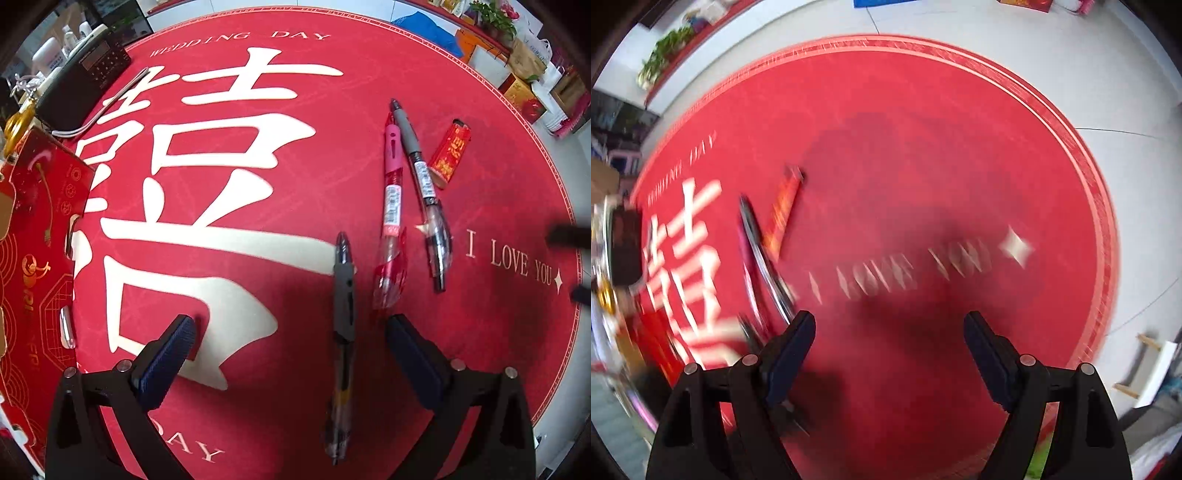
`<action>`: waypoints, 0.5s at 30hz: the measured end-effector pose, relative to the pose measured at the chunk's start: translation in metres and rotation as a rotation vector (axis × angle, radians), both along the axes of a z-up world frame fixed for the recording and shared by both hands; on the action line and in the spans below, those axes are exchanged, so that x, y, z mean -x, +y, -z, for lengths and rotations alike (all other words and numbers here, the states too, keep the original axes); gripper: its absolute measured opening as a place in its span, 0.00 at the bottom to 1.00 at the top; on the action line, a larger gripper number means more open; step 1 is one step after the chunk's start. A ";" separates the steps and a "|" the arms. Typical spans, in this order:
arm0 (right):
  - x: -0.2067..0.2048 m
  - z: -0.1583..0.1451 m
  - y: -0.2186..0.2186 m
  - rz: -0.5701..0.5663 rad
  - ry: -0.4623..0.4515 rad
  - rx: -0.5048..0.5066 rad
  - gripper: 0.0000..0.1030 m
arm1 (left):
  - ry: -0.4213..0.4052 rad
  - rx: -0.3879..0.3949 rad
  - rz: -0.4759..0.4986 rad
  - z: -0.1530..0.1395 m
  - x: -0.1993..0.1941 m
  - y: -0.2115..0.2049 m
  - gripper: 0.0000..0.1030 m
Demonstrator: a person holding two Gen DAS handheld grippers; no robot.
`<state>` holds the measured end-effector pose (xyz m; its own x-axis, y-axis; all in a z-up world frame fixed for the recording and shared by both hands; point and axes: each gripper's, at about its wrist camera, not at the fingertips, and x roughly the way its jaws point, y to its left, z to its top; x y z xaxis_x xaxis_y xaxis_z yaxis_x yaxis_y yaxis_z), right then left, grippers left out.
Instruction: Organize rigid objects
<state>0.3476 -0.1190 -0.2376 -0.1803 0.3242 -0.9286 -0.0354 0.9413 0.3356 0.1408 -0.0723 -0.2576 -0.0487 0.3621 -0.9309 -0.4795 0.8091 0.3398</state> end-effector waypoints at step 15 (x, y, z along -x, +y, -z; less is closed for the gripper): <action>-0.048 0.032 0.091 -0.058 -0.103 0.102 0.82 | -0.019 0.057 -0.018 -0.008 0.020 0.008 1.00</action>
<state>0.3953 -0.0284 -0.2692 -0.0975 0.2191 -0.9708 -0.1200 0.9658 0.2300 0.1212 -0.0647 -0.2501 -0.0366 0.3073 -0.9509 -0.4998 0.8184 0.2837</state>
